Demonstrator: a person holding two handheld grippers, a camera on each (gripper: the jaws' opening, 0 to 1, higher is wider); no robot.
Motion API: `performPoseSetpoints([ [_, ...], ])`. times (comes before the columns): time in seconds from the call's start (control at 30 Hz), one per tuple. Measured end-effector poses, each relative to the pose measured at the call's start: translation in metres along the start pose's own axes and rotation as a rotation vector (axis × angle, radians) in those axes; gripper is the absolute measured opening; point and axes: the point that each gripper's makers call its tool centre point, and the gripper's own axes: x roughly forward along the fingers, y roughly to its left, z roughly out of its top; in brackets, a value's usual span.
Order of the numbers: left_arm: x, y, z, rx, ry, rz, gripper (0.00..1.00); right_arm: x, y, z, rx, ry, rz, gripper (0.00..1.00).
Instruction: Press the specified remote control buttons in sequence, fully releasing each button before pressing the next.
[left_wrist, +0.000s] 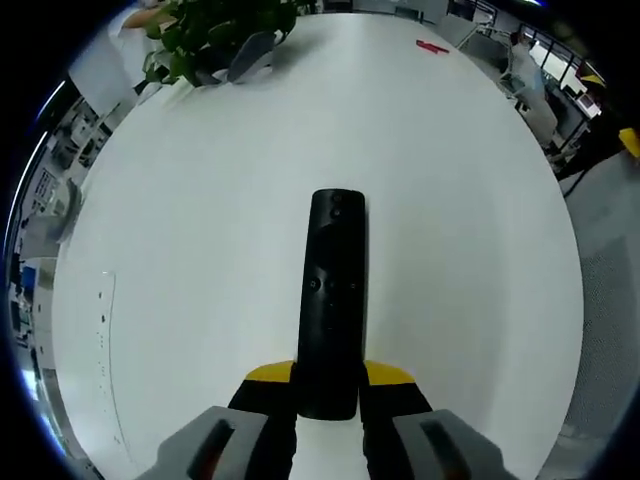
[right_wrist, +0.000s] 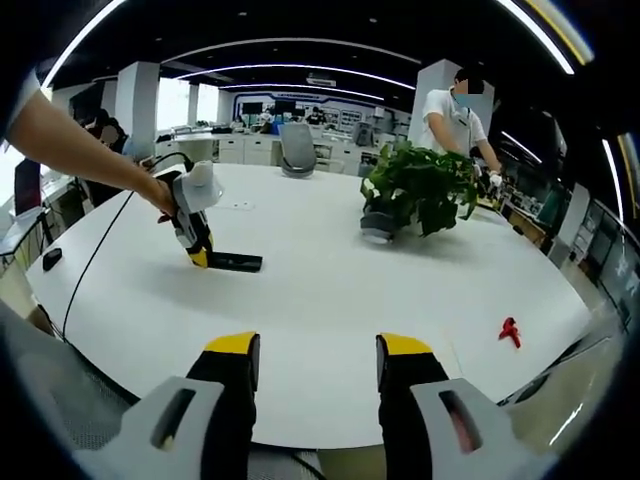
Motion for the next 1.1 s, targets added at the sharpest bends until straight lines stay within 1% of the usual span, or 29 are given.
performPoseSetpoints([
  [0.37,-0.002,-0.028,-0.004,0.011,-0.006,-0.012,0.23,-0.001,-0.001,0.002,0.0,-0.01,-0.003,0.48],
  [0.47,-0.003,-0.038,-0.005,0.009,-0.014,-0.005,0.23,-0.001,0.0,0.002,-0.003,-0.012,0.001,0.48],
  [0.57,-0.004,-0.049,-0.007,0.018,-0.027,-0.014,0.23,-0.001,0.001,0.004,-0.006,-0.021,0.003,0.48],
  [0.73,-0.005,-0.064,-0.01,0.019,-0.045,-0.014,0.23,-0.002,0.001,0.006,0.0,-0.032,0.005,0.47],
  [1.1,-0.008,-0.092,-0.015,0.042,-0.044,-0.021,0.23,-0.003,0.002,0.006,-0.001,-0.036,0.009,0.47],
])
